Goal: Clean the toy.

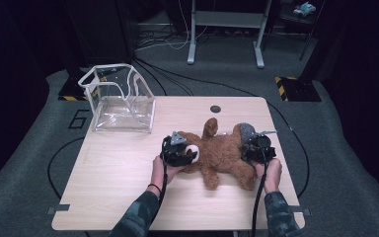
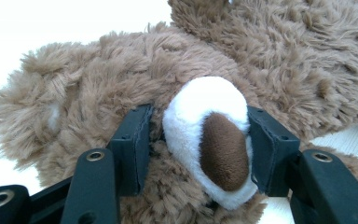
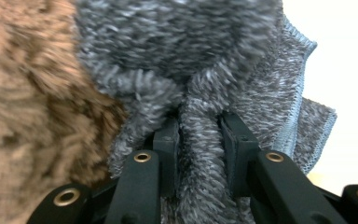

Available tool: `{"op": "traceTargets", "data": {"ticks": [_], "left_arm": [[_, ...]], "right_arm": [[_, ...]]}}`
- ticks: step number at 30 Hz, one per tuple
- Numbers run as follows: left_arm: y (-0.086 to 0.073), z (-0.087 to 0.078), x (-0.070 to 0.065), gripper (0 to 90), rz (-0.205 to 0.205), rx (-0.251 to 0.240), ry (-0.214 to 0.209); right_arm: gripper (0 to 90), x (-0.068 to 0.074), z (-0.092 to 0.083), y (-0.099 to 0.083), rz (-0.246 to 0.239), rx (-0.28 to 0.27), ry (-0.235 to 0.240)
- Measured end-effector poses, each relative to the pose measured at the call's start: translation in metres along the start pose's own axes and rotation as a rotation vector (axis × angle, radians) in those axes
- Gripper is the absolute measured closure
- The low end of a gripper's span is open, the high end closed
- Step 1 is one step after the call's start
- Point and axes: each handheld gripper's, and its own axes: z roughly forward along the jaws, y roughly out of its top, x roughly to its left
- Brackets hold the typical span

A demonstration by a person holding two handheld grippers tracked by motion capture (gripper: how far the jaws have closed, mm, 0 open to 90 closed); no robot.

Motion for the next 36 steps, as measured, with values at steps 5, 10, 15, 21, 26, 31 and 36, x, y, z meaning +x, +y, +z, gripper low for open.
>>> {"op": "traceTargets", "data": {"ticks": [5,10,15,21,26,31,36], "left_arm": [[0.000,0.000,0.000,45.6,0.001,0.000,0.003],[0.000,0.000,-0.001,45.6,0.001,-0.001,0.004],[0.000,0.000,-0.002,45.6,0.006,0.006,0.013],[0.000,-0.001,-0.002,45.5,0.000,0.003,0.007],[0.000,-0.001,-0.002,45.6,-0.001,0.004,0.005],[0.000,0.001,-0.002,45.6,-0.010,0.006,0.006],[0.003,0.002,0.000,45.6,-0.006,0.021,0.006]], "right_arm": [[70.4,-0.002,-0.032,-0.005,0.027,-0.090,0.034],[69.7,0.012,-0.063,0.001,-0.012,-0.159,0.090],[69.6,0.037,-0.060,0.003,-0.071,-0.118,0.118],[69.9,0.038,-0.046,-0.015,-0.090,-0.057,0.068],[70.6,0.019,-0.042,-0.042,-0.092,-0.008,0.026],[70.5,0.003,-0.043,-0.056,-0.064,0.037,-0.001],[70.3,0.004,-0.060,-0.041,-0.058,-0.049,0.015]]}}
